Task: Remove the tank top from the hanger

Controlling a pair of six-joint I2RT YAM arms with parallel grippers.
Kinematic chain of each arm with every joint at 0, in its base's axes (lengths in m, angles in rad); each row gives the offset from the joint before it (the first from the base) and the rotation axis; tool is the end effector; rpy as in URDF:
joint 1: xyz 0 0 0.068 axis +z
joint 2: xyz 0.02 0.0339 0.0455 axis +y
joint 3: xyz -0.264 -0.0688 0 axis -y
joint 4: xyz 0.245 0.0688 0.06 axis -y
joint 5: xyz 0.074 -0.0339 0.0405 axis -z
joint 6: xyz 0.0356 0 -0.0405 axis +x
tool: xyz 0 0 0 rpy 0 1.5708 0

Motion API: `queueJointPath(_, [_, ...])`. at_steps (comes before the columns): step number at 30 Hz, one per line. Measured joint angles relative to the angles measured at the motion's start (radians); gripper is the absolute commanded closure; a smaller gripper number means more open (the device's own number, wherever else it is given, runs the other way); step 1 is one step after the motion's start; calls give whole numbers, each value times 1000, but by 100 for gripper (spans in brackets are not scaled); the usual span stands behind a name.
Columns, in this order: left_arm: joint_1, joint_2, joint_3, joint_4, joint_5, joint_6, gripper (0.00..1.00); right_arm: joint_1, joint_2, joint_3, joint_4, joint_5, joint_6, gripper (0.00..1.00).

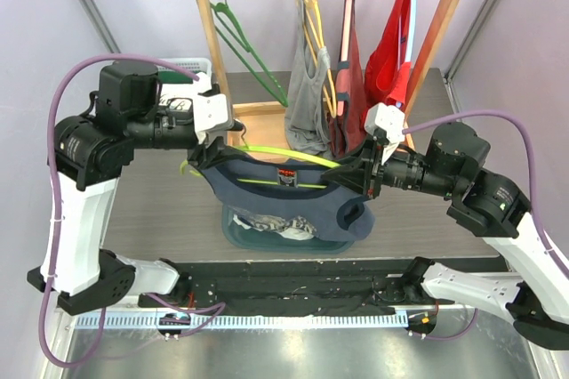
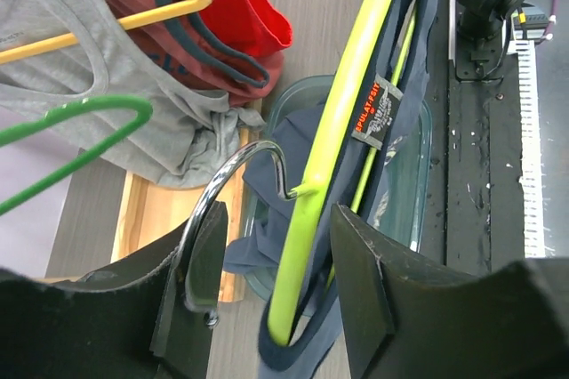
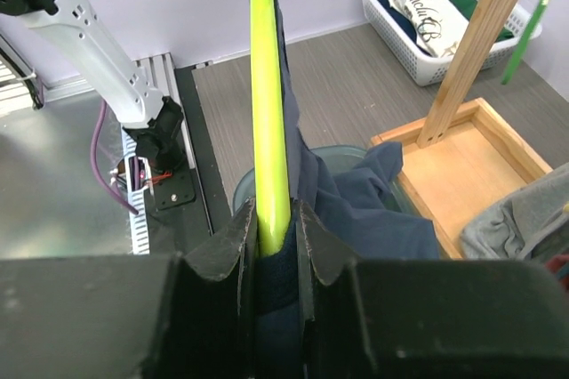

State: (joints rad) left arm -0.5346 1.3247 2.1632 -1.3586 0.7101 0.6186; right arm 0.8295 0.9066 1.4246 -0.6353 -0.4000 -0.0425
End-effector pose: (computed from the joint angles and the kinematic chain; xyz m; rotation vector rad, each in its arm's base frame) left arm 0.1280 -0.1028 0.5417 1.4340 1.4257 -0.6842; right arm 0.0887 0.1174 0.4823 -1.0178 1.4429 0.9177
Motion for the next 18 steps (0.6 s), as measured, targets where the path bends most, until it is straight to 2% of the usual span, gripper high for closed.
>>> queueJointPath(2, [0, 5, 0, 1, 5, 0, 48, 0, -6, -13, 26, 3, 1, 99])
queueJointPath(4, [0, 7, 0, 3, 10, 0, 57, 0, -11, -21, 45, 6, 1, 99])
queueJointPath(5, [0, 7, 0, 5, 9, 0, 73, 0, -12, -25, 53, 6, 1, 99])
queueJointPath(8, [1, 6, 0, -4, 15, -5, 98, 2, -18, -40, 69, 3, -5, 99])
queueJointPath(14, [2, 5, 8, -47, 51, 12, 97, 5, -32, -84, 107, 2, -18, 99])
queueJointPath(17, [2, 4, 8, -50, 50, 14, 100, 5, -34, -97, 122, 1, -18, 99])
queueJointPath(18, [3, 4, 8, -53, 49, 14, 100, 5, -34, -100, 127, 2, -18, 94])
